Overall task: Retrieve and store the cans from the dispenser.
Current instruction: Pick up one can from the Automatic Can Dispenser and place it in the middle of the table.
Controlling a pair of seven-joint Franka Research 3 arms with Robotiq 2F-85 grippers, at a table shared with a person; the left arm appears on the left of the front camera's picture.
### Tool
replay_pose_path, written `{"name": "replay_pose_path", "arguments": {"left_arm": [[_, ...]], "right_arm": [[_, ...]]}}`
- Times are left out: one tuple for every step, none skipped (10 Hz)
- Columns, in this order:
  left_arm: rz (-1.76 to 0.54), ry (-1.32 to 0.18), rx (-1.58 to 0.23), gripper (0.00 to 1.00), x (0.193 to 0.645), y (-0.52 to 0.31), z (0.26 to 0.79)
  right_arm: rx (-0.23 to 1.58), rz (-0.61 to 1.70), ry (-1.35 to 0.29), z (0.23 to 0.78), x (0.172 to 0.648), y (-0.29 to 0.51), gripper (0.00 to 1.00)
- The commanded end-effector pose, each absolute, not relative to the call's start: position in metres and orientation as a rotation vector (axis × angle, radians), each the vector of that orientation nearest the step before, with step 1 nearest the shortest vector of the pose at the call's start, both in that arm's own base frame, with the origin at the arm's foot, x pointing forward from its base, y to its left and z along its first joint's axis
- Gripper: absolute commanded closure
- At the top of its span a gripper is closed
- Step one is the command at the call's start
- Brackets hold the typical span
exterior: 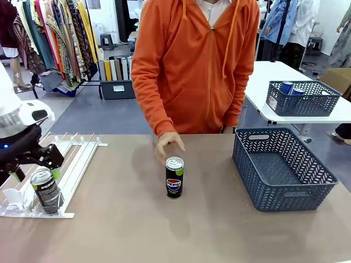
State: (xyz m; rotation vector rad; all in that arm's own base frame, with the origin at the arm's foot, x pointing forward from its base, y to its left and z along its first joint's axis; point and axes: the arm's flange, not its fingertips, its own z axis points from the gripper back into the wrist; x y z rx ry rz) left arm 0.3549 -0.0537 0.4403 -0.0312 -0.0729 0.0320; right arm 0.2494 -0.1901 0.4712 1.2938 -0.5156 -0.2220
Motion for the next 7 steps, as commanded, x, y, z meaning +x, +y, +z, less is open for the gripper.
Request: {"name": "replay_pose_path", "arguments": {"left_arm": [[0.119, -0.044, 0.026, 0.0, 0.367, -0.053, 0.424], [0.117, -0.027, 0.016, 0.0, 0.373, -0.052, 0.416], [0.096, -0.013, -0.002, 0.0, 0.376, -0.052, 0.411], [0.103, -0.013, -0.023, 0.0, 0.38, -0.051, 0.41], [0.095, -0.01, -0.031, 0.0, 0.38, -0.051, 0.41], [0.101, -0.009, -0.036, 0.0, 0.381, -0.051, 0.41], [0.094, 0.0, -0.043, 0.0, 0.381, -0.053, 0.407]], "right_arm": [[1.316, -0.219, -0.538, 0.475, 0.252, -0.189, 0.0], [1.316, -0.219, -0.538, 0.475, 0.252, -0.189, 0.0], [1.316, -0.219, -0.538, 0.475, 0.252, -0.189, 0.0], [1.316, -0.219, -0.538, 0.475, 0.252, -0.189, 0.0], [1.316, -0.219, -0.538, 0.475, 0.252, -0.189, 0.0], [1.316, -0.219, -0.538, 0.475, 0.252, -0.189, 0.0], [1.316, -0.219, -0.538, 0.475, 0.252, -0.189, 0.0]]}}
